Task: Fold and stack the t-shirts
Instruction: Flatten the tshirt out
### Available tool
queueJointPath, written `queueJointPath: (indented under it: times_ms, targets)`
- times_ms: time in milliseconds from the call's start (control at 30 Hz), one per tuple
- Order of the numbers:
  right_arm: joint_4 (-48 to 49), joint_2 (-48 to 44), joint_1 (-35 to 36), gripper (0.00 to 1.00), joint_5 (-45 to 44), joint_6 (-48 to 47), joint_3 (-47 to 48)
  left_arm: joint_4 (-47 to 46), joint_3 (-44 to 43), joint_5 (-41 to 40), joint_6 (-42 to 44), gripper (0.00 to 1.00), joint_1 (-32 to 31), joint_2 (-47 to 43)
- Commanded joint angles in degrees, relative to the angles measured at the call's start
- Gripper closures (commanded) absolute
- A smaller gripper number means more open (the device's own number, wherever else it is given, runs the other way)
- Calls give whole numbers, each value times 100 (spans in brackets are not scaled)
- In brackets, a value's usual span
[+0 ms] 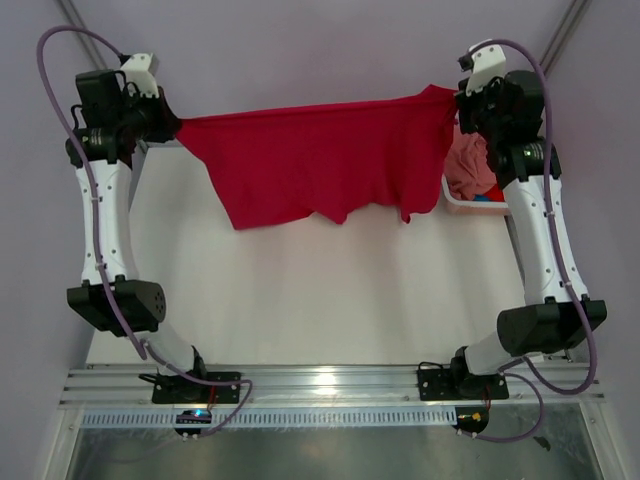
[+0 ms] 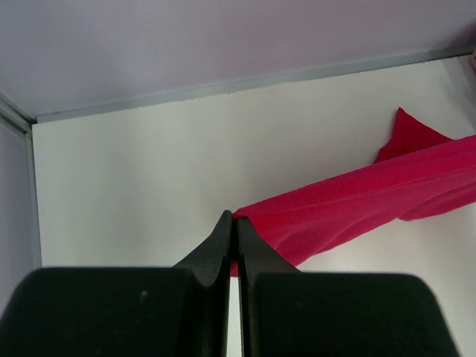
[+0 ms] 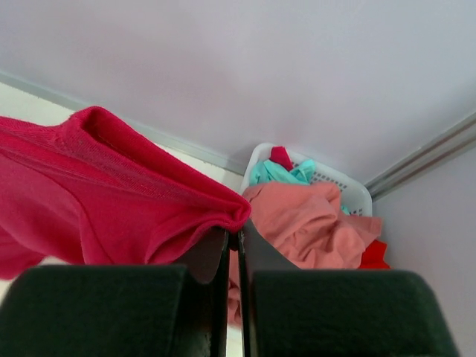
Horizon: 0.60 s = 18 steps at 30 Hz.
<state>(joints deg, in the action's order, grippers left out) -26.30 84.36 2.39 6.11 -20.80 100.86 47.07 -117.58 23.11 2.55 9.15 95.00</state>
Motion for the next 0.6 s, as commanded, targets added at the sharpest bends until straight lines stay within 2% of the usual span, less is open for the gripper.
queueJointPath:
  times_ms: [0, 167, 367, 500, 567]
  targets:
    - [47, 545, -362, 97, -830, -100, 662, 38, -510, -843, -26, 100, 395, 500]
    - [-200, 1468, -362, 97, -1015, 93, 1602, 206, -1424, -905, -148, 100, 395, 1546]
    - [336, 2295, -362, 97, -1068, 620, 2226, -443, -1627, -861, -570, 100, 386, 2145]
    - [547, 2822, -354, 97, -1261, 621, 3026, -559, -2302, -905, -790, 100, 386, 2549]
    - [713, 2946, -310, 97, -1384, 403, 3124, -593, -2576, -984, -808, 100, 386, 2777]
